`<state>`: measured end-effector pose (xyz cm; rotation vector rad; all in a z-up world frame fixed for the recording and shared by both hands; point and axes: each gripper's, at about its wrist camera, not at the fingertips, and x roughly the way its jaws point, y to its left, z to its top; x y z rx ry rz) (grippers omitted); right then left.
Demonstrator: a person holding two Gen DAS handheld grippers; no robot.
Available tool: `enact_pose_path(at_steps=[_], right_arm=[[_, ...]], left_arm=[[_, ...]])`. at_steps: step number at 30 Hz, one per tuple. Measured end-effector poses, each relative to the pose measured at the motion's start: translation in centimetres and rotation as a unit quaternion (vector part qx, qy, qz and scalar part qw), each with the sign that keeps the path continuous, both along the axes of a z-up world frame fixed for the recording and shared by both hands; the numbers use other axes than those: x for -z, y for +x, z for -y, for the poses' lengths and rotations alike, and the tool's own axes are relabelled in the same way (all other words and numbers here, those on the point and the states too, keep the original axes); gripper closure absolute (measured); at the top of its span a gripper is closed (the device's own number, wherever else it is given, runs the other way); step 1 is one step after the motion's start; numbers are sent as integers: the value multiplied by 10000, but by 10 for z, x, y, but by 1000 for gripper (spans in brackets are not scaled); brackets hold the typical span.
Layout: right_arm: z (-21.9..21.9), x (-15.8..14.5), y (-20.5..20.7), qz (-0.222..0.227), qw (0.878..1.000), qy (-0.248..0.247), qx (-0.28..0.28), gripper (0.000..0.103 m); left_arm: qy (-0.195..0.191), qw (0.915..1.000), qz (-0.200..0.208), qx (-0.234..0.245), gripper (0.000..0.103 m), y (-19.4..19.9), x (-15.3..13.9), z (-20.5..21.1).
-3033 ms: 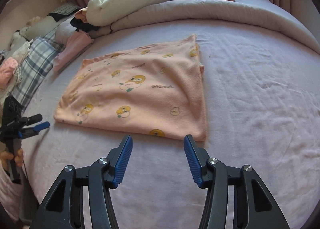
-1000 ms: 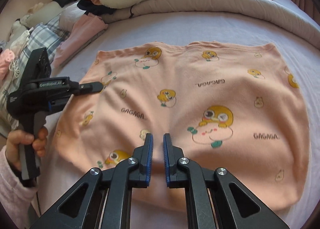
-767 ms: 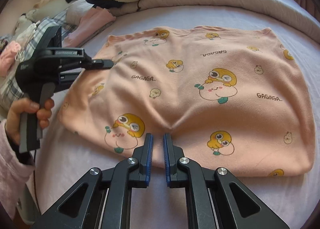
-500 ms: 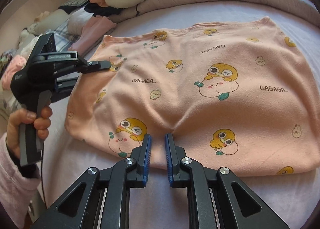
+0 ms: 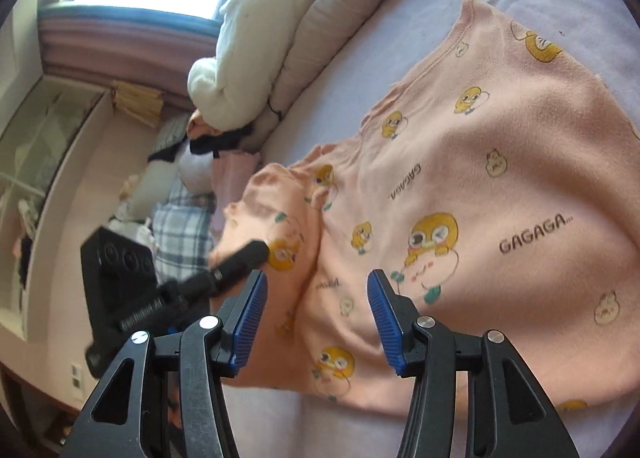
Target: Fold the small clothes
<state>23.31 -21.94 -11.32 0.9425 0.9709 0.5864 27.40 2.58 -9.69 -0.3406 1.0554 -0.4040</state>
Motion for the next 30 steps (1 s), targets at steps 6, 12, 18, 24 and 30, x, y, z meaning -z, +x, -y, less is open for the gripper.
enact_pose_path(at_steps=[6,12,18,24,30], right_arm=[[5,1,23,-137,9995,262,108,41],[16,20,24,-547,9974,469,-29,31],[0,13,30,-559,9981,-164,-208,31],[-21,1,38,-333,9924,-1152,-291,61],[-32,-19,37,87,9795,-1982,-356,94]], left_arm=[[-131,9982,-178,557,80,7,6,41],[-173,9958,-325,833,80,3,22,59],[-451,9972,-266,535,80,-21,19,18],[-437,9988,-205,110,78,-45,16,-30],[-547,9978,-315,-181,78,-55,22,-53]])
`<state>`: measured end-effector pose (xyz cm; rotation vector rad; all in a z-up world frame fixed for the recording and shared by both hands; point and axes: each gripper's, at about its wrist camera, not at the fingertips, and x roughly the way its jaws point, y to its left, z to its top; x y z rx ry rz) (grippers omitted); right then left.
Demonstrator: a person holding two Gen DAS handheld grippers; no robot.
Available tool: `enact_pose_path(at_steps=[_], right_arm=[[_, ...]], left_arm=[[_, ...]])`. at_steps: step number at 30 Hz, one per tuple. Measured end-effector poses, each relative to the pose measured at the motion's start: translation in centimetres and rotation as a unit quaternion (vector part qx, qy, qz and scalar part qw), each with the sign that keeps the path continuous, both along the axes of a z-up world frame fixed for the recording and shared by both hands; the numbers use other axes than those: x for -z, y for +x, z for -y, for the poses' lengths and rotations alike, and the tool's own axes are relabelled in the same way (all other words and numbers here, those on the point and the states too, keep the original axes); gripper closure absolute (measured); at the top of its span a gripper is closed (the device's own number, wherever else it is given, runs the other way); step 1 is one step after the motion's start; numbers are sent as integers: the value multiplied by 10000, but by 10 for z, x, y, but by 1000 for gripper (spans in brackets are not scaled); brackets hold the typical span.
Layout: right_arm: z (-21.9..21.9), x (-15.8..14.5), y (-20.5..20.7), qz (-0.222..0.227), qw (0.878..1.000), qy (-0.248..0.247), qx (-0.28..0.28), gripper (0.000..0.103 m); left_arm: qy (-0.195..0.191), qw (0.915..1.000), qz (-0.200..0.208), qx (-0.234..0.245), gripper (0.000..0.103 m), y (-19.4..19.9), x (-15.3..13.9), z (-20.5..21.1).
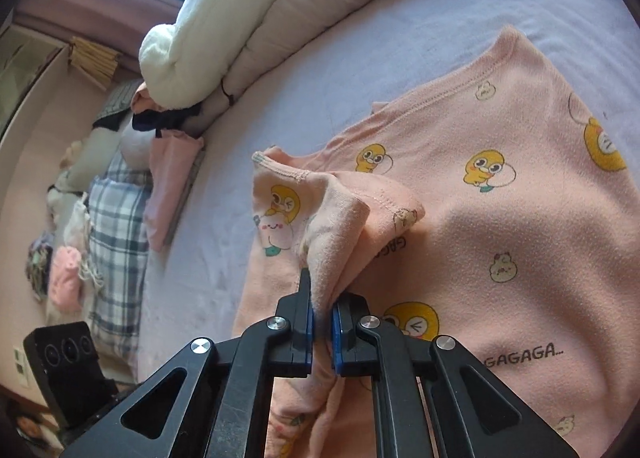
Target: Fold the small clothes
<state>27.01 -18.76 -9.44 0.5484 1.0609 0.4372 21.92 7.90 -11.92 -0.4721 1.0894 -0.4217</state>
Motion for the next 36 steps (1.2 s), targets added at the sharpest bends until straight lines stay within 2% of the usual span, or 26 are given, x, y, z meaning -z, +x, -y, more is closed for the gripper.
enact_pose_path(at_steps=[6,12,16,20,25,27,29,30,33,36], right_arm=[[10,-39,8,451,9974,-548,-107,94],[52,-50,24,404,9945,-949,156,94],[73,-39,34,259,9891,-1412,320,94],[83,-8,43,-26,9875,-1517,418,94],[84,-1,42,-13,9883,-1452,478,94],[85,-9,33,208,9857,-1578,561,90],[87,-23,20,625,9778,-1891,648,80],[88,-29,14,800,9742,-2002,662,78],[81,-47,-13,1395,9643,-2206,444,77],[73,-55,-35,1801,9624,-2033,-33,77]], left_arm=[[-24,9999,-101,137,78,-8,8,13],[14,9989,-247,404,77,-6,19,36],[0,9979,-353,546,77,5,26,55],[-62,9969,-373,689,77,13,28,76],[63,9955,-242,912,77,19,22,97],[104,9954,-195,936,77,22,21,101],[136,9954,-159,935,77,23,21,103],[152,9955,-127,922,76,25,20,105],[193,9962,86,848,74,31,14,107],[122,9967,290,754,74,39,7,112]])
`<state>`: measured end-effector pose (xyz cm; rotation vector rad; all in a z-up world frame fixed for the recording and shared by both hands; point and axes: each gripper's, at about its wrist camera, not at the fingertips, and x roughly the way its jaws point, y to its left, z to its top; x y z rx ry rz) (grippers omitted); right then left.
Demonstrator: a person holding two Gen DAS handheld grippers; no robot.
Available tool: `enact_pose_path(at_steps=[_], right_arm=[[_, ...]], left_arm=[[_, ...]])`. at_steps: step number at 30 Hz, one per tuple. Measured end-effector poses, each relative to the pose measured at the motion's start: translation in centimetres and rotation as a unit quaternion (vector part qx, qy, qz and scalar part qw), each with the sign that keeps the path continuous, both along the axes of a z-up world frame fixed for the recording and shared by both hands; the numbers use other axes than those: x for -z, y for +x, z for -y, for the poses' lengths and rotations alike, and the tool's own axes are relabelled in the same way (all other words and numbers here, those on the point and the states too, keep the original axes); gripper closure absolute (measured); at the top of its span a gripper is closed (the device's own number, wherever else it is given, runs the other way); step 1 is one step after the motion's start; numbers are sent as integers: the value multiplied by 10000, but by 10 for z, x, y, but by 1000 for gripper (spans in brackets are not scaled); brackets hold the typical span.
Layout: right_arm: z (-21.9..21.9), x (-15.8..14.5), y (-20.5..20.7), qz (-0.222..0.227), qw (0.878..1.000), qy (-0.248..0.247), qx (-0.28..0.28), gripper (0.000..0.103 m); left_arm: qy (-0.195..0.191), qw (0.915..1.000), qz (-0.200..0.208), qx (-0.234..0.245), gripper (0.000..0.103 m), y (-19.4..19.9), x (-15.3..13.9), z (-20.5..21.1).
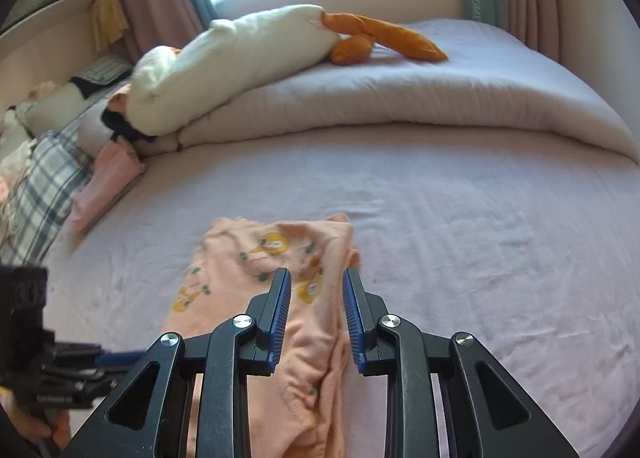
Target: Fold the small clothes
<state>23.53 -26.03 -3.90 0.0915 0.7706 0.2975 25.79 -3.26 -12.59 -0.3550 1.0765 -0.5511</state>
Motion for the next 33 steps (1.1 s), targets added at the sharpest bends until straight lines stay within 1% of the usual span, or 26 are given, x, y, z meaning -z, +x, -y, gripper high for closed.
enact_pose_path(at_steps=[2,3,5,7,8,9,11,12,14,17,19,21,25,27,30,33], right_arm=[[-12,2,-11,90,9994,-55,-335,77],[-17,4,-15,110,9989,-90,-452,77],[-25,14,-22,38,9975,-129,-696,77],[-35,27,-22,-105,9958,-226,-886,78],[-37,36,-21,-199,9951,-365,-894,78],[-38,46,-19,-344,9946,-493,-842,78],[-33,62,-15,-600,9946,-450,-712,78],[-28,62,-15,-598,9955,-297,-675,78],[-22,59,-21,-628,9962,-42,-605,78],[-20,60,-23,-684,9961,-11,-553,78],[-23,62,-29,-660,9963,-75,-544,78],[-24,63,-33,-644,9965,-113,-518,78],[-18,72,-39,-756,9962,105,-414,78],[-17,72,-40,-806,9959,171,-368,78],[-18,72,-43,-839,9959,120,-327,78],[-20,73,-47,-861,9958,92,-306,78]], left_arm=[[-133,9999,60,-13,74,8,-3,7],[-141,9999,68,-9,74,10,-3,11],[-47,9999,32,105,74,16,1,22],[187,9995,-163,179,74,20,18,32],[188,9993,-280,155,74,20,27,33],[75,9995,-288,95,74,21,31,32],[-106,9994,-330,14,74,22,32,27],[-116,9994,-330,15,74,21,32,26],[14,9996,-251,82,74,18,29,27],[289,9994,-52,158,74,6,25,31],[379,9991,36,180,74,-1,24,33],[343,9992,16,191,73,-5,26,32],[214,9995,-149,167,73,-12,31,22],[236,9995,-168,158,73,-15,32,22],[360,9991,-133,187,73,-23,32,25],[356,9991,-159,173,73,-27,35,22]])
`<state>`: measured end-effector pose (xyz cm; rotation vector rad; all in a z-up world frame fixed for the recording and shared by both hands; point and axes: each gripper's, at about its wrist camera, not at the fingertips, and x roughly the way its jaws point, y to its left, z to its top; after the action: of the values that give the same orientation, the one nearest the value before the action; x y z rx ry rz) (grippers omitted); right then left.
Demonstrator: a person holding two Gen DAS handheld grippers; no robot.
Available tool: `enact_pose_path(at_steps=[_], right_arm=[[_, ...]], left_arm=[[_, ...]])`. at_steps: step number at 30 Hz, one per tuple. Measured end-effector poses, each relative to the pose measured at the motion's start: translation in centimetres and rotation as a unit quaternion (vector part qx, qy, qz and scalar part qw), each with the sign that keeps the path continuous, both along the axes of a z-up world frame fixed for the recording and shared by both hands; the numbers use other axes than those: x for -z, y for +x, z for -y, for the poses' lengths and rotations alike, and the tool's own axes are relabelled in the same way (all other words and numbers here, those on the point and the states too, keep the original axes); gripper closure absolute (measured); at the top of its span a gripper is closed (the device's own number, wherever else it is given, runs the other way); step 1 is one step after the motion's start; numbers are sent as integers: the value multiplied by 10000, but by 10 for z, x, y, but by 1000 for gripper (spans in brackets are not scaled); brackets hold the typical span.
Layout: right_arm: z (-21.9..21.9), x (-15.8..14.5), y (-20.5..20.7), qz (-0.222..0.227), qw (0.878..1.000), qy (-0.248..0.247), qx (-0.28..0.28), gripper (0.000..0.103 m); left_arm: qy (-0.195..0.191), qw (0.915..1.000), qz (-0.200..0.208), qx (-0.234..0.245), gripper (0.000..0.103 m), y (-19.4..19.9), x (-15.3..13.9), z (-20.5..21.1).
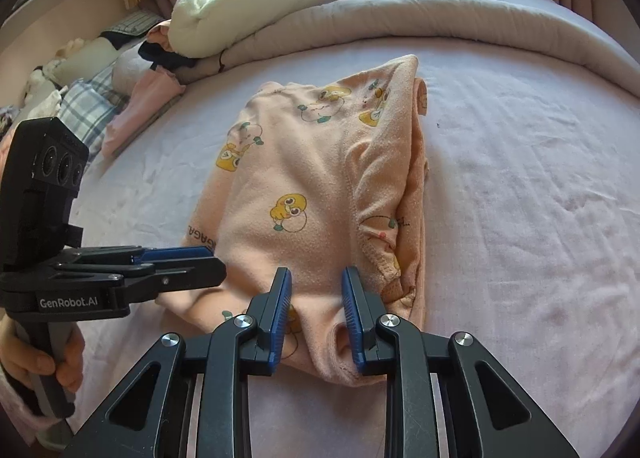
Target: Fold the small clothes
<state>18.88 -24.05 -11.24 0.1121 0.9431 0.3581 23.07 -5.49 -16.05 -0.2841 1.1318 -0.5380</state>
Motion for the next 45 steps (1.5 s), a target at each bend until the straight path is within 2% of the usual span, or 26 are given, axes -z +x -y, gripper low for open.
enact_pose_path(at_steps=[6,16,17,18,20,21,22,24,26,30,33,38,45], right_arm=[[4,3,-6,-116,9998,135,94,78],[13,-3,-15,-171,9997,91,166,78],[15,-3,-17,-213,9995,67,202,75],[18,-2,-18,-270,9993,86,229,73],[23,-3,-22,-272,9991,173,263,73],[25,-5,-24,-244,9991,154,298,73],[27,-6,-26,-226,9991,139,336,72],[32,-8,-27,-218,9988,177,398,66],[34,-9,-27,-231,9984,253,448,51],[39,-8,-21,-317,9972,405,551,49],[42,-7,-17,-372,9955,574,657,43],[44,-18,-14,-99,9950,714,694,43],[39,-20,5,-104,9955,709,612,43]], left_arm=[[7,10000,-28,-44,73,-6,2,-1],[113,9999,-84,-89,72,-24,-2,-9],[136,9998,-59,-94,72,-26,-5,-12],[154,9998,-21,-99,70,-29,-8,-15],[346,9992,92,-177,55,-33,-13,-20],[519,9982,155,-275,38,-35,-15,-23],[589,9974,214,-362,33,-36,-17,-27],[497,9975,207,-451,33,-34,-18,-36],[470,9970,149,-597,33,-28,-17,-44],[340,9960,25,-827,33,-21,-12,-56],[303,9956,-11,-884,33,-17,-10,-58],[345,9958,35,-849,33,-9,-10,-56],[318,9966,84,-753,33,3,-10,-47]])
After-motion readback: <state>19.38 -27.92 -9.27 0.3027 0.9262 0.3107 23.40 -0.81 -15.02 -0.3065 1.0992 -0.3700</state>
